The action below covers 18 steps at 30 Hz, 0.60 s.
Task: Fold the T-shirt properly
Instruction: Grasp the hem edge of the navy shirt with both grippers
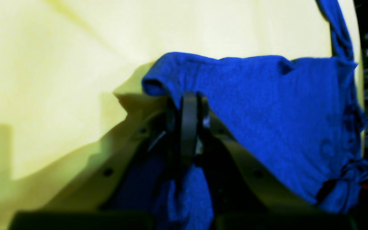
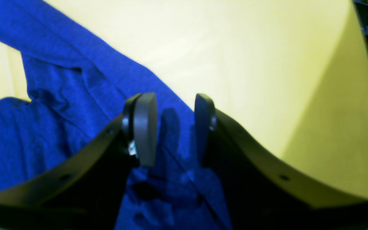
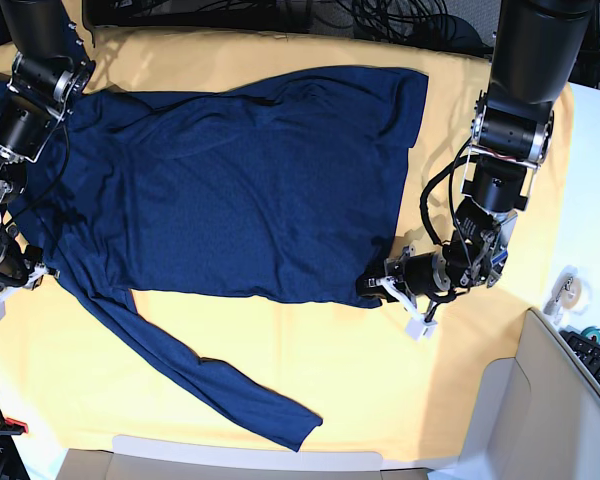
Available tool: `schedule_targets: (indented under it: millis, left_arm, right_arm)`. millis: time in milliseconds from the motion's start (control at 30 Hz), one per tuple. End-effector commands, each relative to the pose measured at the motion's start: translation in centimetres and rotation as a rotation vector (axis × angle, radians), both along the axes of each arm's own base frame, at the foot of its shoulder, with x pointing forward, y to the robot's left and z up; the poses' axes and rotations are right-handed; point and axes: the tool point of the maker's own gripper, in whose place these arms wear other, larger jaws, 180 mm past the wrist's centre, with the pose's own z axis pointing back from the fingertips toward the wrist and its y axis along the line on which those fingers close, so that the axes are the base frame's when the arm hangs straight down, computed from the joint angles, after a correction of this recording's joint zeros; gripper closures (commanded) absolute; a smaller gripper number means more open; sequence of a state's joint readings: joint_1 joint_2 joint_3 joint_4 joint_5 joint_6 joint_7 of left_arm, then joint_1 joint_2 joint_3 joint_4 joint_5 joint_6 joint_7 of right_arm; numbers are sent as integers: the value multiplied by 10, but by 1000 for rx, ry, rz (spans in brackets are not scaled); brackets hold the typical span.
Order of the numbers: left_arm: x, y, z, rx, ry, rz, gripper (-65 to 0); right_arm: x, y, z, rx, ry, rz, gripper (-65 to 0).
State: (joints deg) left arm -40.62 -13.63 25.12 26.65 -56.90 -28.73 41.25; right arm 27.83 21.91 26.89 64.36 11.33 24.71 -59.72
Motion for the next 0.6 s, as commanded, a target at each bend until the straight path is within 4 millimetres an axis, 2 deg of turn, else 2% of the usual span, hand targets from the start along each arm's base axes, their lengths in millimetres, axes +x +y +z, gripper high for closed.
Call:
schedule_targets:
  millis: [0,67,167,267,433,567]
  left_arm:
    - [4,5,3,52,0,-22,0]
    - [3,7,1,65,-2,-26,0]
    - [3,7,1,69,-2,-28,0]
    - [3,7,1,68,-2,-27,0]
    - [4,7,1,68,-3,-26,0]
    - [4,7,2,67,-3,-25,0]
  right_arm:
    - [11,-10,21,-18,-53,-8,-204]
    - [12,-20,24,-22,-47,-7,-205]
    - [15,-21,21,-48,-5,92,-236]
    - [14,-27,10,-75,31,155,-267]
    - [19,-34,3,-125,13,200,-270]
    - [12,-43,-20,-75,1,165,-268]
